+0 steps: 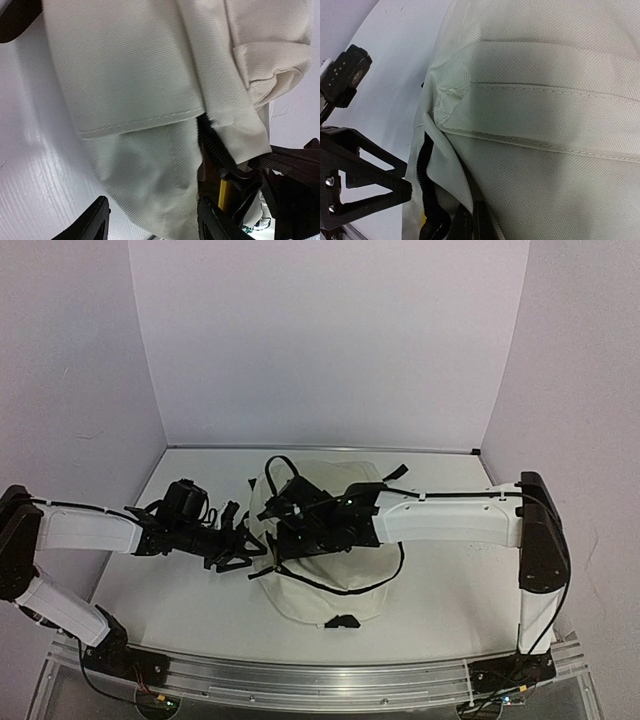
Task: Pack the student bag
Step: Zip the student bag at the center of the board.
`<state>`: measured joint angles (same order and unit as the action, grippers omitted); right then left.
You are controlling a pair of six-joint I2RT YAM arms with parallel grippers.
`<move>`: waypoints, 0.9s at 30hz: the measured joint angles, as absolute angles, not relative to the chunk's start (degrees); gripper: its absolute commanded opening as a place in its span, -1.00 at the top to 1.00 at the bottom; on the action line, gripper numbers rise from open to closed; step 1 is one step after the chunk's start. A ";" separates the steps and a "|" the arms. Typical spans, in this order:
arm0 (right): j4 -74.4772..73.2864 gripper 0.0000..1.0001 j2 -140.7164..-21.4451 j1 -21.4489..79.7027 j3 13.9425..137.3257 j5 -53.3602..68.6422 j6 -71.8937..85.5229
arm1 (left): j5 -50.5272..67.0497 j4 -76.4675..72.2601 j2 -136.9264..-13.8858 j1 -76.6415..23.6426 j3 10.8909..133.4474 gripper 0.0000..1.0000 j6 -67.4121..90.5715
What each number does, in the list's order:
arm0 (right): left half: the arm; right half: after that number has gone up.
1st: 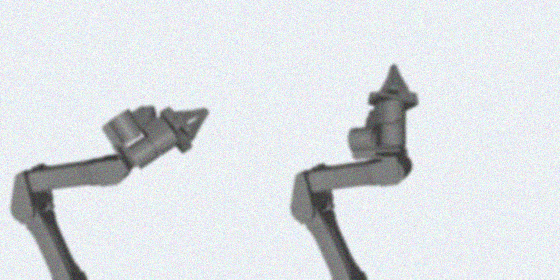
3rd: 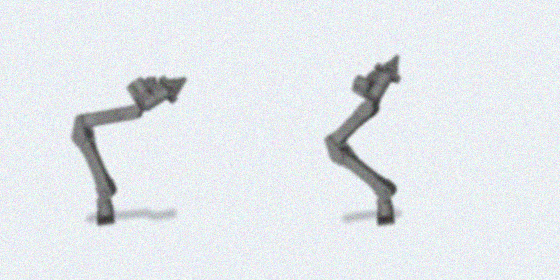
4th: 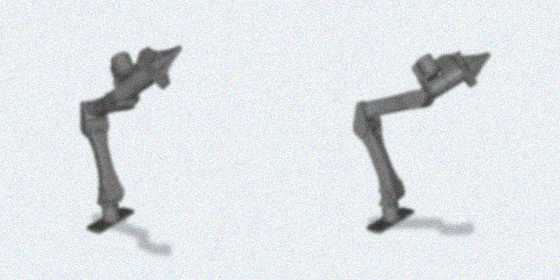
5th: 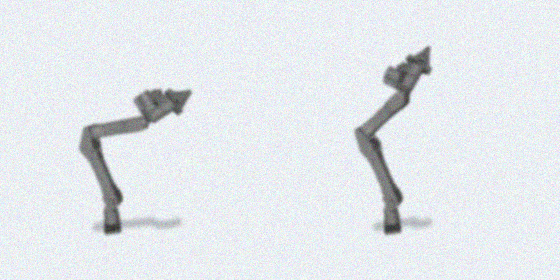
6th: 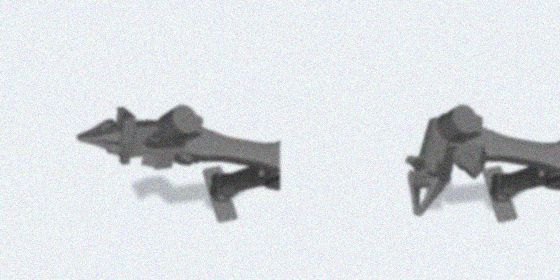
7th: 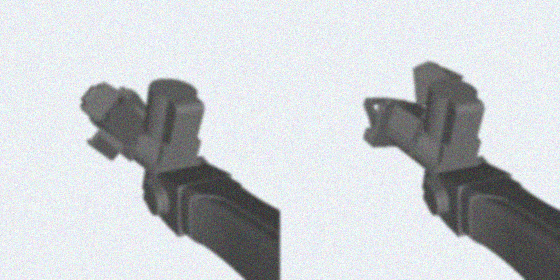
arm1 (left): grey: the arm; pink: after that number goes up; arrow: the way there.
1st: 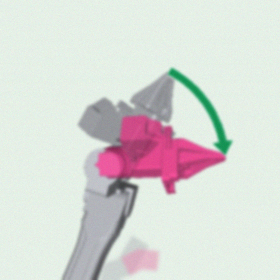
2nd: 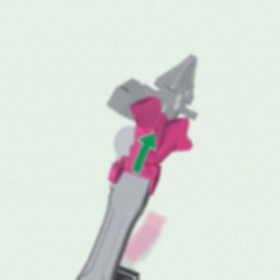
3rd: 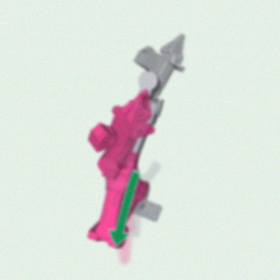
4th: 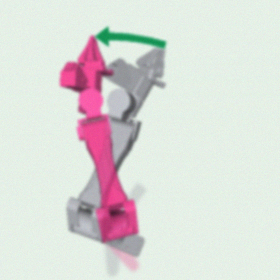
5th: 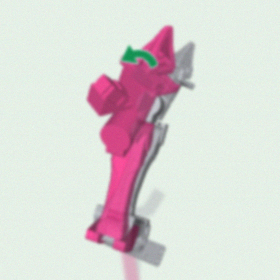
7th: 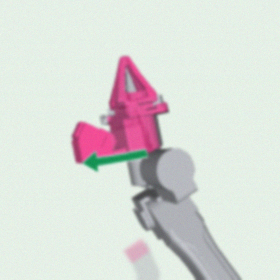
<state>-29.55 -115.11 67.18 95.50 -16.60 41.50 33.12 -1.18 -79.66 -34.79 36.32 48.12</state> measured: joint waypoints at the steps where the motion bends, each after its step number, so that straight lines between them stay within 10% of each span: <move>1: -29.03 1.00 -114.91 67.13 95.07 -16.35 41.53 | 32.86 -1.84 -80.07 -35.24 36.78 -0.25 48.28; 14: -23.87 1.00 -113.12 66.94 91.81 -15.05 41.47 | 26.31 3.25 -85.26 -37.26 44.17 -0.17 48.73; 27: -20.12 1.00 -112.49 66.87 89.10 -14.15 41.45 | 16.81 4.51 -86.78 -39.02 46.06 0.88 50.50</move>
